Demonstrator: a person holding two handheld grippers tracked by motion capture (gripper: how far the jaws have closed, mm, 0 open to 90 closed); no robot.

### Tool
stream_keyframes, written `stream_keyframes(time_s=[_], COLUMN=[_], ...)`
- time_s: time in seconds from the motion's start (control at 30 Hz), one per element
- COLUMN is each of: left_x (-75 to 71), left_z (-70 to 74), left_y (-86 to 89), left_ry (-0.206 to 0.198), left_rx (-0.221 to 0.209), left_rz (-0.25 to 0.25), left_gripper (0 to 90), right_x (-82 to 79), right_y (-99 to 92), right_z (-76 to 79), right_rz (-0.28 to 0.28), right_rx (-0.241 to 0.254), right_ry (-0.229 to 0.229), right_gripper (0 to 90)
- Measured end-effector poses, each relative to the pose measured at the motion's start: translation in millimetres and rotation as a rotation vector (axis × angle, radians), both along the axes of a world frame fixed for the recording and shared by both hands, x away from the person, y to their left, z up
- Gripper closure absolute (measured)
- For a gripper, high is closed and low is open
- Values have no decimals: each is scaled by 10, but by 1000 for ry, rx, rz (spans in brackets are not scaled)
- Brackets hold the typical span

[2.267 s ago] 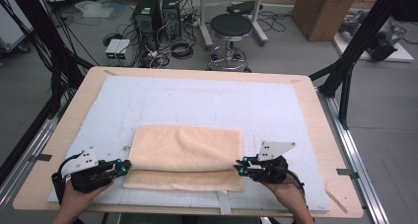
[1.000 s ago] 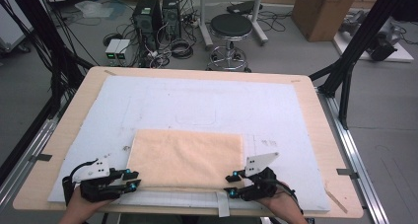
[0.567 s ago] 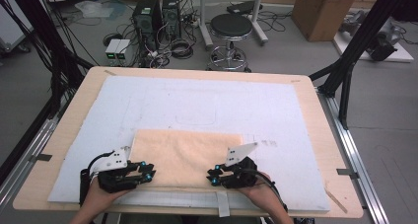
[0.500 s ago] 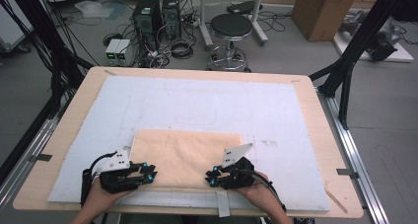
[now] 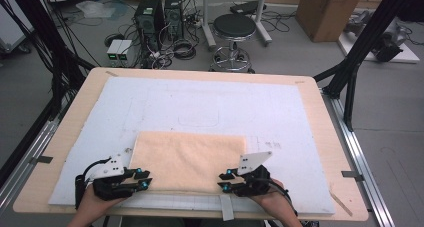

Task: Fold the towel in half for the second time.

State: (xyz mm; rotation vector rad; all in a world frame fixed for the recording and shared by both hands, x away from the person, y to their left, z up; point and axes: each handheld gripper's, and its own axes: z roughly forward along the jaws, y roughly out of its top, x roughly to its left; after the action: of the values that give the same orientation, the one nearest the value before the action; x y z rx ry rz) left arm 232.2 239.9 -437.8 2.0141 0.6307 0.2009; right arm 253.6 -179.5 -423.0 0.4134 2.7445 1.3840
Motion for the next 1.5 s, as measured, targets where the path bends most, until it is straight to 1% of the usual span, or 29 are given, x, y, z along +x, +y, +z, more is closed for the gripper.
stream_keyframes(time_s=[0.07,0.13,0.23,0.27,0.4,0.47,0.57,0.7,0.77,0.8,0.87,0.9,1.0,1.03,1.13,1.17,1.2,1.23,1.37,1.5], left_x=[-7,-16,-36,-42,-61,-68,-69,-62,-63,-63,-60,-58,-55,-46,-5,14,34,56,144,263], left_z=[2,-10,-37,-45,-60,-68,-78,-75,-68,-61,-44,-32,1,13,53,68,81,95,150,189], left_y=[37,60,76,76,60,48,46,43,43,44,47,53,73,85,123,133,137,144,170,203], left_ry=[-3,1,11,7,-4,-3,-8,-4,-9,-7,-8,-12,-26,-36,-49,-49,-45,-43,-42,-43], left_rx=[-1,6,14,17,41,44,45,44,46,42,30,31,4,-2,-26,-30,-39,-43,-59,-64], left_rz=[7,9,12,18,23,28,28,23,24,24,28,25,47,62,99,113,127,136,164,206], left_gripper=[700,700,692,689,683,679,677,672,663,659,638,627,579,556,494,474,459,444,428,426], right_x=[-7,-29,-60,-71,-95,-98,-88,-89,-77,-76,-63,-64,-66,-61,-25,-15,4,21,127,253], right_y=[-114,-201,-288,-304,-313,-309,-324,-328,-333,-333,-335,-339,-357,-362,-378,-383,-389,-393,-441,-504], right_z=[-27,-54,-102,-118,-179,-198,-213,-217,-220,-217,-209,-197,-152,-139,-95,-75,-55,-33,49,145], right_rz=[-24,-38,-49,-50,-56,-57,-58,-62,-58,-62,-60,-60,-79,-89,-127,-133,-143,-155,-210,-258], right_rx=[2,-10,-21,-26,-29,-28,-10,-6,3,7,15,20,37,41,47,55,55,54,69,82], right_ry=[6,6,6,10,-6,-3,8,5,12,26,35,43,32,33,27,29,18,20,-6,-11], right_gripper=[712,711,707,702,684,684,684,682,679,670,631,608,550,529,472,454,431,408,334,302])
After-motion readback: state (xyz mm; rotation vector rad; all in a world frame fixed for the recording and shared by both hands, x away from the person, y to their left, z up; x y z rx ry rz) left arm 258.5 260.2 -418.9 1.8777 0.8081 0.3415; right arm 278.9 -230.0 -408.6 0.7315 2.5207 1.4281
